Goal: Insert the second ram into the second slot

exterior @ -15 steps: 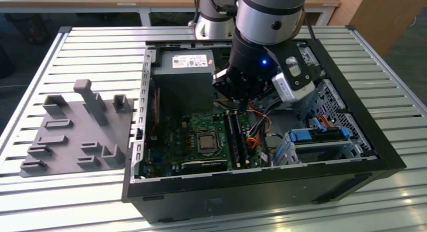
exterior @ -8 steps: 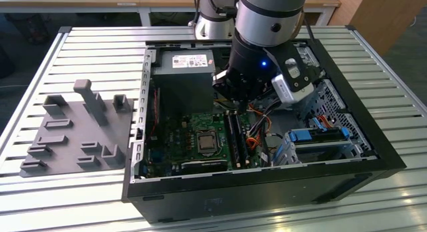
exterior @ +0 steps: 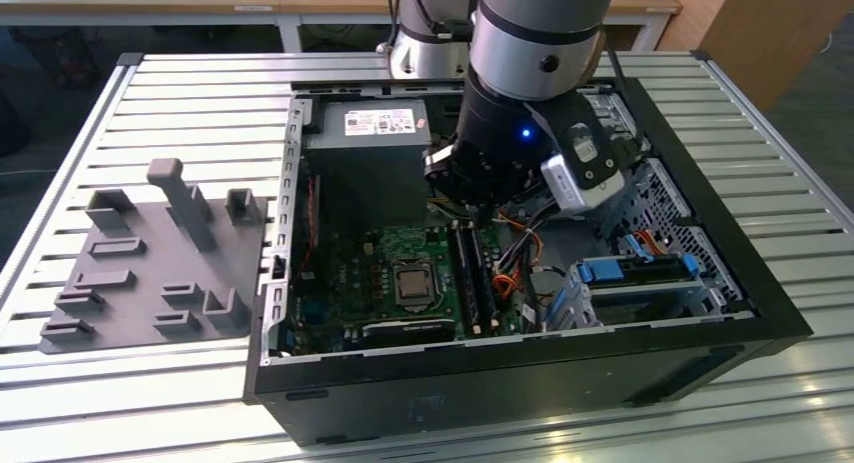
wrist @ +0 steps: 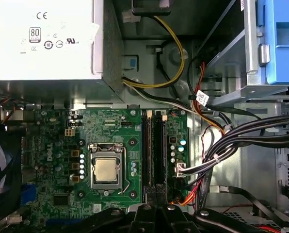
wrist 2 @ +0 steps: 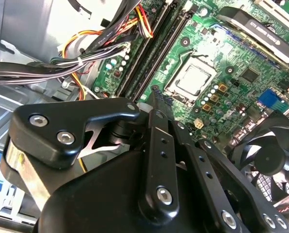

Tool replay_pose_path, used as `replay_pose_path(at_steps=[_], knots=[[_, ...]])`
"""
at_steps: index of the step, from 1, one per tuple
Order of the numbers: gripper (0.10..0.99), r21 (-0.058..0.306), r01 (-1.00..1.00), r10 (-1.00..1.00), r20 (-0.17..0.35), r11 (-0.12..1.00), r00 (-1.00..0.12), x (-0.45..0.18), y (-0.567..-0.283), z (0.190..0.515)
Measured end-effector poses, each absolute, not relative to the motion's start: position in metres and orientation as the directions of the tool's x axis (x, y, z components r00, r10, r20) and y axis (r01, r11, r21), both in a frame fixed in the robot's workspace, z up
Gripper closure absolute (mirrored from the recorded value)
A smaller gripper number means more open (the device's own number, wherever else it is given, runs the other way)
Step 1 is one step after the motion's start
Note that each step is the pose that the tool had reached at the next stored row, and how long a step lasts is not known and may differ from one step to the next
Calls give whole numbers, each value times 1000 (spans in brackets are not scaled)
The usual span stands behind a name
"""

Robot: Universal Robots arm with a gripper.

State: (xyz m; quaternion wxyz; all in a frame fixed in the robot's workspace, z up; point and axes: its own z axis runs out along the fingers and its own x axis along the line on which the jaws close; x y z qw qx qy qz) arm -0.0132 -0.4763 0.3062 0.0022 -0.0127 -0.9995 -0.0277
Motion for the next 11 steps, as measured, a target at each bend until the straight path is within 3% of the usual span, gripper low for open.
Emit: replay_pose_path(at_steps=[11], knots=[[980,55,26,25,5,998,-1000,-13,-476,301]])
